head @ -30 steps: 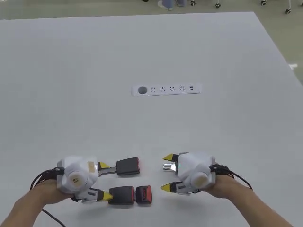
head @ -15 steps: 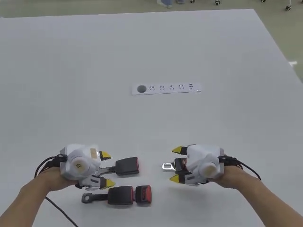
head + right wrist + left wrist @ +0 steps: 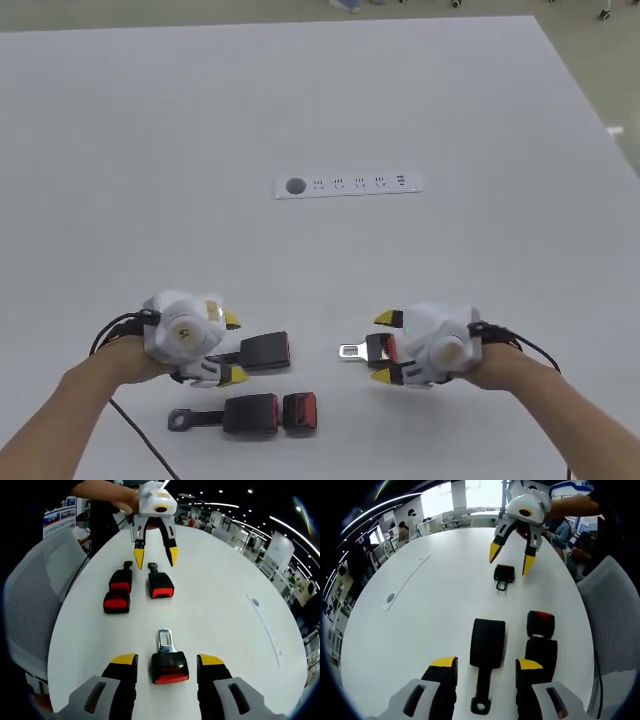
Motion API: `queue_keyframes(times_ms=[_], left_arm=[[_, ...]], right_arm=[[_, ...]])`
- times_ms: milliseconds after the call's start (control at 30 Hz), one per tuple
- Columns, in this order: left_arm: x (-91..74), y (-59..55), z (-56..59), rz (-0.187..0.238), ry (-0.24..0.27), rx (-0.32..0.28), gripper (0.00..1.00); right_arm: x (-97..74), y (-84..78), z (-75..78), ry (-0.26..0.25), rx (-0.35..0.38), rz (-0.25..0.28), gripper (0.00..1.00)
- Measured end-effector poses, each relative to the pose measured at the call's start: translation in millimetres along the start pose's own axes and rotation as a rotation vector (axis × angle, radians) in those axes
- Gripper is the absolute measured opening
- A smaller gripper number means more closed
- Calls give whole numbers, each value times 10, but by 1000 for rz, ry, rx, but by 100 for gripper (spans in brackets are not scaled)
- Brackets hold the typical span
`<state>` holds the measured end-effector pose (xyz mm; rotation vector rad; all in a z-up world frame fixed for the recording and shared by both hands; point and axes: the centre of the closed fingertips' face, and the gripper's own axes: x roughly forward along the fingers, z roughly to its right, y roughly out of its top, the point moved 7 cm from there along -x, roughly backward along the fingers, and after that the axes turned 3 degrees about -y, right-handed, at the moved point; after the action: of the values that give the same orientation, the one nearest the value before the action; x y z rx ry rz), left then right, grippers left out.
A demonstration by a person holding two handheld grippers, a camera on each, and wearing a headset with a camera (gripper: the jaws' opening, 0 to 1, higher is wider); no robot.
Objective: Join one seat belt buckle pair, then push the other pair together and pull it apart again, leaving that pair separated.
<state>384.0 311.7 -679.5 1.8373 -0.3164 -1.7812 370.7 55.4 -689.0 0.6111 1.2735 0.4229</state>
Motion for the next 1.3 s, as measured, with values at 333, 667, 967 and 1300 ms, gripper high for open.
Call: queue_keyframes(times_ms=[333, 667, 967, 1300], left_arm=[[196, -31, -54, -54, -37, 24, 43], [330, -39, -81, -101, -74, 41, 38], [348, -5, -61, -117, -101, 60, 35], [347, 11, -44, -132, -111, 104, 33]], right_arm=[[95, -155, 58, 42, -18, -52, 42], [163, -252, 69, 86, -10, -96, 38], [159, -247, 59, 87, -7, -106, 33], [158, -263, 67, 88, -4, -103, 32]])
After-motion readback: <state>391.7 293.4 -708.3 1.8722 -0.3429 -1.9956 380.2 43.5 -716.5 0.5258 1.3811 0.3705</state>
